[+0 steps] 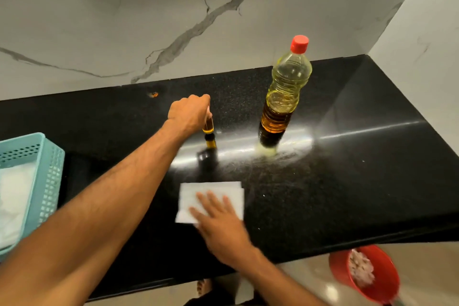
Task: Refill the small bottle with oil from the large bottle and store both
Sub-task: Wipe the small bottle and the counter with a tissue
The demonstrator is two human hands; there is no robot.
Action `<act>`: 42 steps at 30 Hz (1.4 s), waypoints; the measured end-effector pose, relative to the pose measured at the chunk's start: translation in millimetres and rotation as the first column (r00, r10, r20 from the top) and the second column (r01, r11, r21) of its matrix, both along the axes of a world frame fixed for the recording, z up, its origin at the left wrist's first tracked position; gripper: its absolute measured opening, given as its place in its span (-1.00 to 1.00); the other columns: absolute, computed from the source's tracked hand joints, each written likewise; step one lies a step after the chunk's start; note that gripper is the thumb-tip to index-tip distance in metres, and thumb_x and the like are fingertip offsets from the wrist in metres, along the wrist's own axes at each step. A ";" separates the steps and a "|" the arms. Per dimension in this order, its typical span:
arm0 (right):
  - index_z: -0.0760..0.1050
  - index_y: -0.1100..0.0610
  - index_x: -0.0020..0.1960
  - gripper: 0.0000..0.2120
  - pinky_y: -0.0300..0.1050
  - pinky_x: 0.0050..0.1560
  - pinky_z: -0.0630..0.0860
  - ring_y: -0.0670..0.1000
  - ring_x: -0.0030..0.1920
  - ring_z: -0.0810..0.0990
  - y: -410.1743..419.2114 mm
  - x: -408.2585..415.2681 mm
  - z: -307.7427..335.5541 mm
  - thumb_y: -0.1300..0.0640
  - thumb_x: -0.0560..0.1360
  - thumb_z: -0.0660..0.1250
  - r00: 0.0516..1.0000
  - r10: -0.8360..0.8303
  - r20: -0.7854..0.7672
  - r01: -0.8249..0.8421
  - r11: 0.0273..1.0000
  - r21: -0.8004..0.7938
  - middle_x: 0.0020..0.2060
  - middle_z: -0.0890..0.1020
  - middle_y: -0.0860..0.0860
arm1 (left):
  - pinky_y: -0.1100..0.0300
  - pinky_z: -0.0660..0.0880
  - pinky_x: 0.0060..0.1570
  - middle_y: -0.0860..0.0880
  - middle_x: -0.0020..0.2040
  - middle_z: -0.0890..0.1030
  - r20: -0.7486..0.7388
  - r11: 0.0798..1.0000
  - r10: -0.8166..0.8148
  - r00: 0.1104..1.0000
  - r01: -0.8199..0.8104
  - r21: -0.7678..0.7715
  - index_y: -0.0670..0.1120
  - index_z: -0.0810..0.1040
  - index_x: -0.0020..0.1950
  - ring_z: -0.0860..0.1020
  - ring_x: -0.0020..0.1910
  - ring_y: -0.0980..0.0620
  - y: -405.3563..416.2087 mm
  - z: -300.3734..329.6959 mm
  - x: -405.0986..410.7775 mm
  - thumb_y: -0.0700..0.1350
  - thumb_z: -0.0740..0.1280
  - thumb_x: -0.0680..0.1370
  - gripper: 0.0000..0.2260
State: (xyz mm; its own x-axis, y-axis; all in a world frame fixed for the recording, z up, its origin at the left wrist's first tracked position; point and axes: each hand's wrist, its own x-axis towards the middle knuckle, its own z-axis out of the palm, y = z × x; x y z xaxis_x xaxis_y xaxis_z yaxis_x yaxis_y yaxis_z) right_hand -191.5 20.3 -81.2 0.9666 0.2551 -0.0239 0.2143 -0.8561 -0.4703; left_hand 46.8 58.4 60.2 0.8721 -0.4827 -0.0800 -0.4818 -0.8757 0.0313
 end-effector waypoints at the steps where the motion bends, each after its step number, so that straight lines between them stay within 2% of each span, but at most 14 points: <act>1: 0.45 0.02 0.39 -0.59 0.35 0.40 0.14 0.22 0.47 0.31 -30.3 -9.3 0.8 0.07 0.55 0.23 0.992 -0.123 0.024 0.123 0.992 -0.010 0.47 0.36 0.10 | 0.03 0.38 -0.26 -0.10 -0.10 0.55 -0.005 1.000 -0.007 1.000 0.007 -0.005 -0.09 0.42 0.07 0.50 -0.20 -0.10 -3.4 -2.5 -2.7 -0.02 0.17 0.62 -0.85; 2: 0.45 0.02 0.40 -0.58 0.35 0.38 0.19 0.24 0.46 0.33 -64.0 -14.4 3.4 0.10 0.54 0.26 0.967 -0.253 0.036 0.254 0.967 -0.035 0.46 0.37 0.12 | 0.03 0.39 -0.26 -0.10 -0.10 0.55 -0.012 1.000 -0.013 1.000 0.013 -0.010 -0.09 0.43 0.06 0.51 -0.20 -0.11 -6.9 -4.3 -4.9 -0.03 0.17 0.62 -0.85; 5: 0.22 -0.03 0.53 -0.56 0.19 0.50 0.00 0.15 0.56 0.07 -162.1 -6.3 10.5 0.06 0.66 0.09 0.825 -0.565 -0.026 0.554 0.816 -0.164 0.57 0.13 0.07 | 0.00 0.45 -0.22 -0.11 -0.09 0.56 -0.034 0.999 -0.029 0.999 0.028 -0.015 -0.09 0.43 0.05 0.53 -0.18 -0.13 -18.1 -7.2 -10.4 -0.05 0.17 0.61 -0.86; 8: 0.23 0.00 0.53 -0.57 0.19 0.52 -0.04 0.14 0.57 0.02 -203.8 0.6 16.2 0.02 0.67 0.03 0.711 -0.703 -0.034 0.696 0.709 -0.112 0.57 0.12 0.07 | -0.02 0.47 -0.21 -0.11 -0.09 0.56 -0.035 0.999 -0.045 0.998 0.044 -0.017 -0.08 0.43 0.05 0.53 -0.18 -0.13 -33.0 -10.9 -17.6 -0.04 0.17 0.61 -0.86; 11: 0.25 -0.02 0.52 -0.58 0.19 0.51 -0.04 0.15 0.56 0.06 -176.5 -20.6 11.2 0.04 0.66 0.08 0.768 -0.639 -0.044 0.631 0.766 -0.117 0.56 0.14 0.07 | 0.01 0.45 -0.26 -0.10 -0.11 0.57 -0.030 0.998 -0.057 0.998 0.056 -0.023 -0.08 0.44 0.05 0.54 -0.20 -0.11 -44.6 -16.1 -24.4 -0.03 0.17 0.62 -0.86; 14: 0.43 -0.01 0.42 -0.58 0.31 0.39 0.20 0.24 0.47 0.30 -108.2 -53.8 10.4 0.08 0.56 0.24 0.909 -0.417 0.009 0.416 0.904 -0.097 0.47 0.35 0.11 | 0.00 0.47 -0.24 -0.10 -0.12 0.57 -0.030 0.998 -0.061 0.998 0.061 -0.020 -0.08 0.43 0.03 0.54 -0.21 -0.11 -51.7 -19.9 -26.5 -0.04 0.17 0.62 -0.87; 16: 0.38 -0.03 0.44 -0.56 0.33 0.43 0.13 0.21 0.51 0.20 -73.7 -47.7 5.9 0.04 0.57 0.19 0.972 -0.237 -0.004 0.236 0.970 -0.064 0.51 0.29 0.08 | 0.01 0.47 -0.25 -0.10 -0.13 0.56 -0.029 0.998 -0.061 0.998 0.060 -0.015 -0.08 0.43 0.02 0.54 -0.22 -0.11 -55.3 -20.4 -25.7 -0.04 0.17 0.62 -0.87; 18: 0.25 -0.03 0.51 -0.55 0.26 0.51 -0.13 0.16 0.57 -0.03 -56.6 -20.1 5.0 0.01 0.63 0.08 0.991 -0.126 -0.055 0.124 0.991 -0.047 0.57 0.10 0.06 | 0.01 0.48 -0.25 -0.10 -0.14 0.56 -0.024 0.998 -0.058 0.998 0.057 -0.014 -0.07 0.42 0.02 0.53 -0.23 -0.10 -57.9 -22.1 -23.6 -0.04 0.18 0.62 -0.88; 20: 0.19 -0.02 0.53 -0.55 0.21 0.50 -0.22 0.15 0.58 -0.08 -57.9 14.9 8.5 0.03 0.65 0.06 0.990 -0.122 -0.066 0.118 0.991 -0.065 0.59 0.04 0.06 | 0.00 0.51 -0.22 -0.09 -0.15 0.56 -0.024 0.999 -0.039 0.999 0.038 -0.024 -0.06 0.42 0.01 0.53 -0.23 -0.10 -58.3 -23.7 -22.0 -0.02 0.18 0.62 -0.87; 24: 0.15 -0.05 0.55 -0.55 0.20 0.50 -0.15 0.11 0.58 -0.05 -118.9 54.8 16.5 0.03 0.67 0.03 0.944 -0.323 -0.066 0.309 0.937 -0.161 0.59 0.02 0.02 | 0.00 0.52 -0.21 -0.07 -0.15 0.56 -0.029 1.000 -0.011 1.000 0.010 -0.029 -0.04 0.42 0.02 0.53 -0.22 -0.09 -58.2 -26.1 -17.6 -0.01 0.19 0.61 -0.88; 27: 0.17 -0.07 0.55 -0.56 0.19 0.50 -0.09 0.10 0.57 -0.01 -195.9 38.1 10.8 0.00 0.67 0.01 0.842 -0.538 -0.034 0.527 0.835 -0.157 0.59 0.05 0.00 | 0.08 0.41 -0.32 -0.05 -0.17 0.55 -0.020 1.000 -0.005 1.000 0.005 -0.030 -0.02 0.43 0.02 0.51 -0.25 -0.05 -56.8 -26.8 -16.6 -0.01 0.18 0.61 -0.89; 32: 0.20 -0.03 0.54 -0.56 0.24 0.51 -0.06 0.13 0.57 0.00 -265.2 35.9 18.1 -0.03 0.68 -0.02 0.649 -0.760 -0.020 0.750 0.644 -0.153 0.58 0.11 0.05 | 0.04 0.49 -0.25 -0.07 -0.15 0.57 -0.029 0.999 0.008 1.000 -0.009 -0.032 -0.02 0.44 0.03 0.53 -0.23 -0.07 -57.8 -24.9 -17.2 -0.01 0.16 0.62 -0.88; 38: 0.15 -0.09 0.54 -0.55 0.22 0.50 -0.14 0.12 0.58 -0.05 -136.1 41.0 9.8 -0.02 0.66 0.01 0.883 -0.468 -0.032 0.462 0.880 -0.106 0.59 0.03 0.02 | 0.06 0.47 -0.27 -0.06 -0.14 0.57 -0.047 0.999 0.021 0.999 -0.022 -0.029 -0.02 0.45 0.02 0.53 -0.23 -0.04 -53.2 -16.6 -11.9 0.00 0.18 0.62 -0.88; 42: 0.17 -0.09 0.53 -0.56 0.20 0.50 -0.18 0.10 0.58 -0.08 -90.6 89.4 9.8 -0.03 0.66 0.02 0.928 -0.369 -0.047 0.365 0.928 -0.075 0.59 0.02 0.00 | 0.03 0.48 -0.26 -0.09 -0.12 0.57 -0.005 0.999 0.033 0.999 -0.033 -0.030 -0.06 0.44 0.02 0.54 -0.22 -0.08 -41.1 -6.1 -2.1 -0.04 0.18 0.61 -0.89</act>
